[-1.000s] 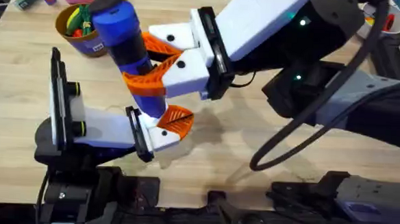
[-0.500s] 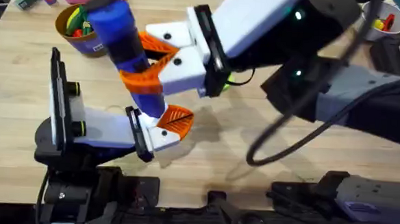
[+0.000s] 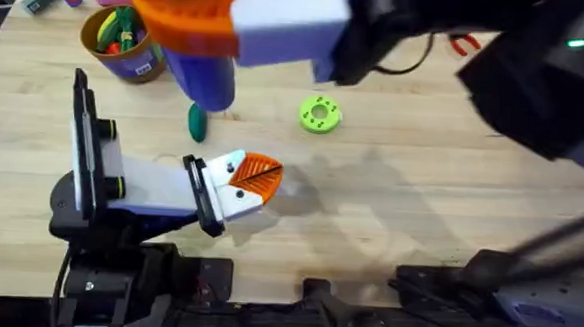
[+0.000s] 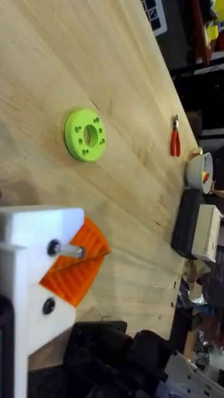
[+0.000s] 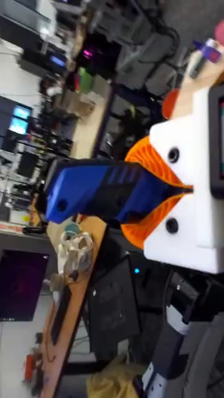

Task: Pick up the gripper from the table and insert it into the empty holder that is missing its gripper. Then pick up a screw, insert it into the mounting hole, and use the screwdriver to tighten it. Finally, clean up the table by picking up the vegetable and placing it into the bucket.

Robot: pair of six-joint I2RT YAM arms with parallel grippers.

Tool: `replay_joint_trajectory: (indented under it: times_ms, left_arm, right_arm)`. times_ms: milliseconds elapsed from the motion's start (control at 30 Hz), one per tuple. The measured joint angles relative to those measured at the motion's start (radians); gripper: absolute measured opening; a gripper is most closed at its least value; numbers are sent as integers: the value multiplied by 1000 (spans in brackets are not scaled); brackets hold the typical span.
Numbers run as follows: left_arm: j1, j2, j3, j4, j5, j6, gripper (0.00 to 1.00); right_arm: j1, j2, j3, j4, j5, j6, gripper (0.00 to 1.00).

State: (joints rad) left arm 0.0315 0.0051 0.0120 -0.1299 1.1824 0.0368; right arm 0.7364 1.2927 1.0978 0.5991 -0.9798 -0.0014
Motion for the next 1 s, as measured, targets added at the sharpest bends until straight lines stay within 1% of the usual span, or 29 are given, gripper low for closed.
replay_joint_trajectory:
  times_ms: [167,267,367,433,567,667,767,867,1000]
  left_arm:
    - [0,0,0,0,0,0,11]
    - [0,0,0,0,0,0,11]
    - [0,0,0,0,0,0,11]
    - [0,0,0,0,0,0,11]
    - [0,0,0,0,0,0,11]
    - [0,0,0,0,0,0,11]
    - [0,0,0,0,0,0,11]
    - [0,0,0,0,0,0,11]
    - [0,0,0,0,0,0,11]
  right_arm:
    - [0,-23,7,-13,3,-7,25]
    - [-4,-19,7,-74,14,-9,25]
    - [-16,-19,12,-233,50,-30,25]
    - [-36,-19,26,-410,102,-65,25]
    - [-101,-19,98,-798,266,-178,25]
    - [-152,-19,175,-1018,418,-274,25]
    - [-195,-20,219,-1127,566,-363,25]
    - [-231,-20,230,-1214,718,-466,25]
    - [-276,-3,230,-1316,849,-637,25]
